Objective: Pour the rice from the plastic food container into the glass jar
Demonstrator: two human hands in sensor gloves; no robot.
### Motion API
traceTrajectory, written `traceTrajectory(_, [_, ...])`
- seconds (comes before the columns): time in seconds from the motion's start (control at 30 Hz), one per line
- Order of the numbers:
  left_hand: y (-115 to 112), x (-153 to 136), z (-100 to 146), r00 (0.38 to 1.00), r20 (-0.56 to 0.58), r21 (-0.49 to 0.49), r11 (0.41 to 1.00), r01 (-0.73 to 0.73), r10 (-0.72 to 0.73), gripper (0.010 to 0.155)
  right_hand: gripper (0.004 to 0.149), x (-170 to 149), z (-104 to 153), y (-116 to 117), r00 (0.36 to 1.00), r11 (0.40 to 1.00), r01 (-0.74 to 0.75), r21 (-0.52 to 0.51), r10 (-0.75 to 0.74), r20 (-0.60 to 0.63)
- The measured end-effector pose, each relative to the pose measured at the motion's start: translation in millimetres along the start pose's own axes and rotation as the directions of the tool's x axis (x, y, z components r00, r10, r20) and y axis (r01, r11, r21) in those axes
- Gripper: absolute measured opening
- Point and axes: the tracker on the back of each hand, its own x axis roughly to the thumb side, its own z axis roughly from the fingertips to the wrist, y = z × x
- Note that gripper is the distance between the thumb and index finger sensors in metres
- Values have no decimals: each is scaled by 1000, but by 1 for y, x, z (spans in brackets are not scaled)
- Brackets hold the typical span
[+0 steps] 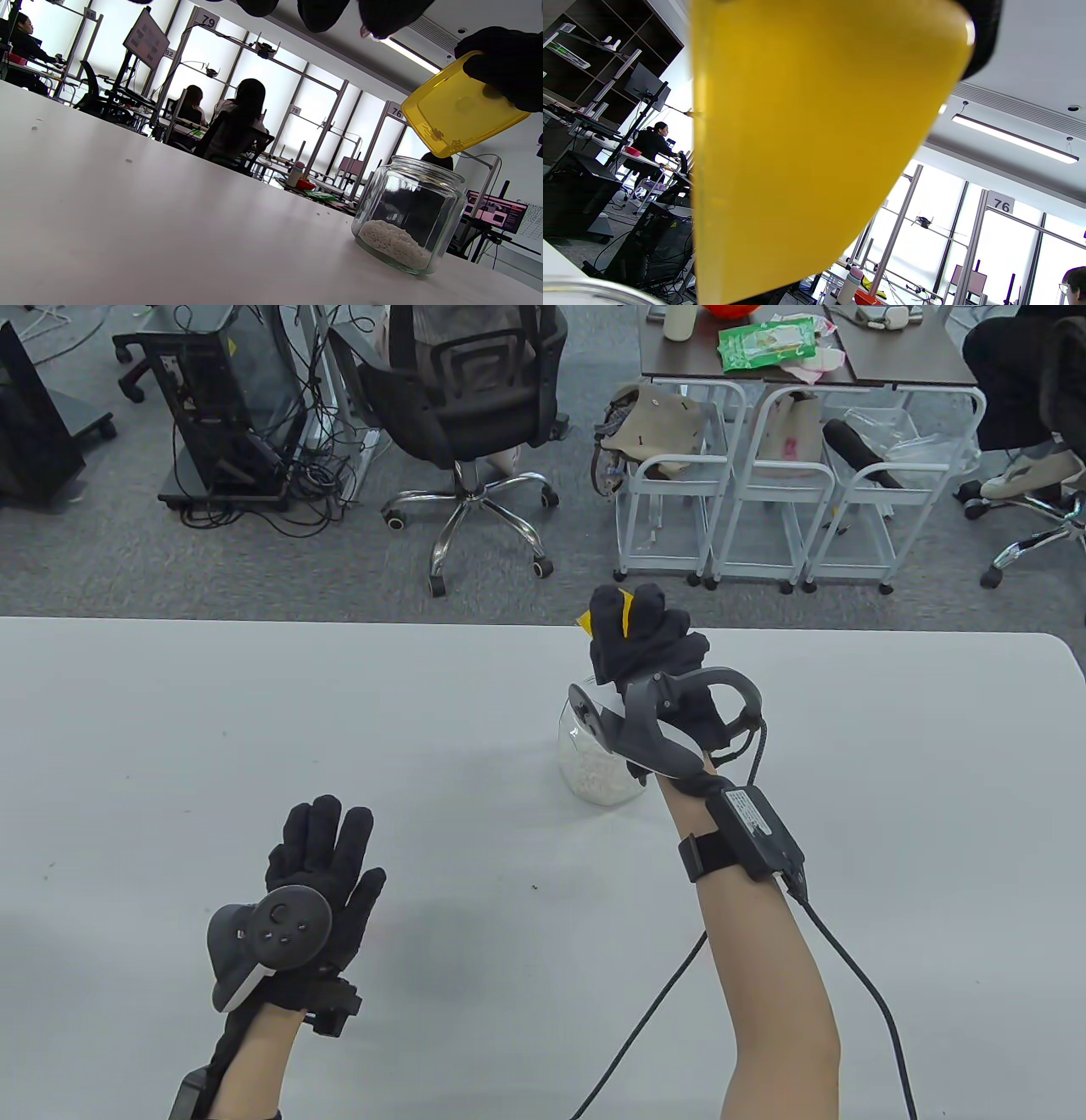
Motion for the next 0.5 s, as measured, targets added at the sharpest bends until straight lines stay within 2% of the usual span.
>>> traceTrajectory(0.27, [0,0,0,1000,0,-2,1000,-2,2,66,56,-8,3,3,999,999,24,30,-23,-41])
traceTrajectory(0.5, [0,0,0,1000,-1,-3,1000,-3,3,66,55,-29,3,6,948,968,240,76,-217,-232])
